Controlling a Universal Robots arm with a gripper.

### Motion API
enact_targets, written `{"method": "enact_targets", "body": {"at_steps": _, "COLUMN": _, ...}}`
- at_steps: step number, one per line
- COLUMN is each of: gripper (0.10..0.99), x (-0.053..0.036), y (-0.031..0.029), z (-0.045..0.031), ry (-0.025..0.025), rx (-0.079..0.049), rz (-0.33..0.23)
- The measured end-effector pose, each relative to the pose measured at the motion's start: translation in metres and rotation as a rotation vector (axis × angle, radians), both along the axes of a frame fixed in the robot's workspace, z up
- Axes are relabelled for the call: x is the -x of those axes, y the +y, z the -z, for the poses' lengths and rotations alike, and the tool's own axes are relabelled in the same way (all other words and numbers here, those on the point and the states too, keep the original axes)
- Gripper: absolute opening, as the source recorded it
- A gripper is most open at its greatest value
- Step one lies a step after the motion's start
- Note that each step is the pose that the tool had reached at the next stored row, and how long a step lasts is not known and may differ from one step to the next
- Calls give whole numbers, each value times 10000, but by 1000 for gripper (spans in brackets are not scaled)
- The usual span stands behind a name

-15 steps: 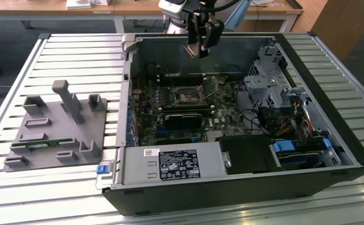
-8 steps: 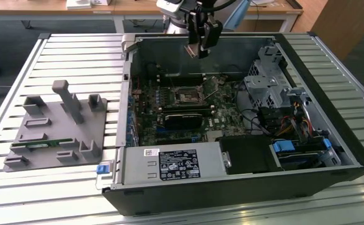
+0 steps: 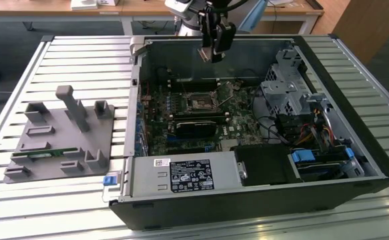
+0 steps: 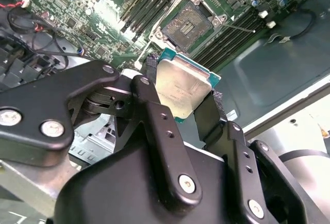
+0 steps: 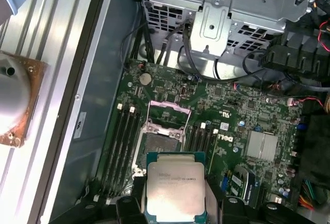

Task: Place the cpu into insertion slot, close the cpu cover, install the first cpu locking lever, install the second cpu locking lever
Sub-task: 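Place the cpu into insertion slot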

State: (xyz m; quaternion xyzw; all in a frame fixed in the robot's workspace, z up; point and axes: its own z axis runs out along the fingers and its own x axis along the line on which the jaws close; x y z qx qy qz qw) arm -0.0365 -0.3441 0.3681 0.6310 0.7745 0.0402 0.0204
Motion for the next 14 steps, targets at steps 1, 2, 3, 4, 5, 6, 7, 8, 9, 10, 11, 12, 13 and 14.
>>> {"method": "enact_targets", "body": {"at_steps": 1, "gripper": 537, "x": 0, "y": 0, "z": 0, "ry": 0, "rx": 0, "rz": 80}}
{"method": "enact_targets", "body": {"at_steps": 2, "gripper": 537, "x": 0, "y": 0, "z": 1, "ry": 0, "rx": 0, "rz": 160}}
{"method": "enact_targets", "body": {"at_steps": 3, "gripper": 537, "x": 0, "y": 0, "z": 1, "ry": 0, "rx": 0, "rz": 238}}
{"method": "enact_targets", "body": {"at_steps": 4, "gripper": 537, "x": 0, "y": 0, "z": 2, "ry": -1, "rx": 0, "rz": 321}}
{"method": "enact_targets", "body": {"at_steps": 5, "gripper": 537, "x": 0, "y": 0, "z": 2, "ry": 0, "rx": -1, "rz": 402}}
{"method": "enact_targets", "body": {"at_steps": 6, "gripper": 537, "x": 0, "y": 0, "z": 2, "ry": 0, "rx": 0, "rz": 484}}
{"method": "enact_targets", "body": {"at_steps": 7, "gripper": 537, "x": 0, "y": 0, "z": 3, "ry": 0, "rx": 0, "rz": 562}}
{"method": "enact_targets", "body": {"at_steps": 8, "gripper": 537, "x": 0, "y": 0, "z": 3, "ry": 0, "rx": -1, "rz": 641}}
{"method": "enact_targets", "body": {"at_steps": 9, "gripper": 537, "x": 0, "y": 0, "z": 3, "ry": 0, "rx": 0, "rz": 717}}
{"method": "enact_targets", "body": {"at_steps": 10, "gripper": 537, "x": 0, "y": 0, "z": 4, "ry": -1, "rx": -1, "rz": 797}}
{"method": "enact_targets", "body": {"at_steps": 11, "gripper": 537, "x": 0, "y": 0, "z": 4, "ry": 0, "rx": -1, "rz": 867}}
{"method": "enact_targets", "body": {"at_steps": 12, "gripper": 537, "x": 0, "y": 0, "z": 4, "ry": 0, "rx": 0, "rz": 947}}
{"method": "enact_targets", "body": {"at_steps": 13, "gripper": 537, "x": 0, "y": 0, "z": 4, "ry": 0, "rx": 0, "rz": 1022}}
{"method": "enact_targets", "body": {"at_steps": 14, "gripper": 537, "x": 0, "y": 0, "z": 5, "ry": 0, "rx": -1, "rz": 1097}}
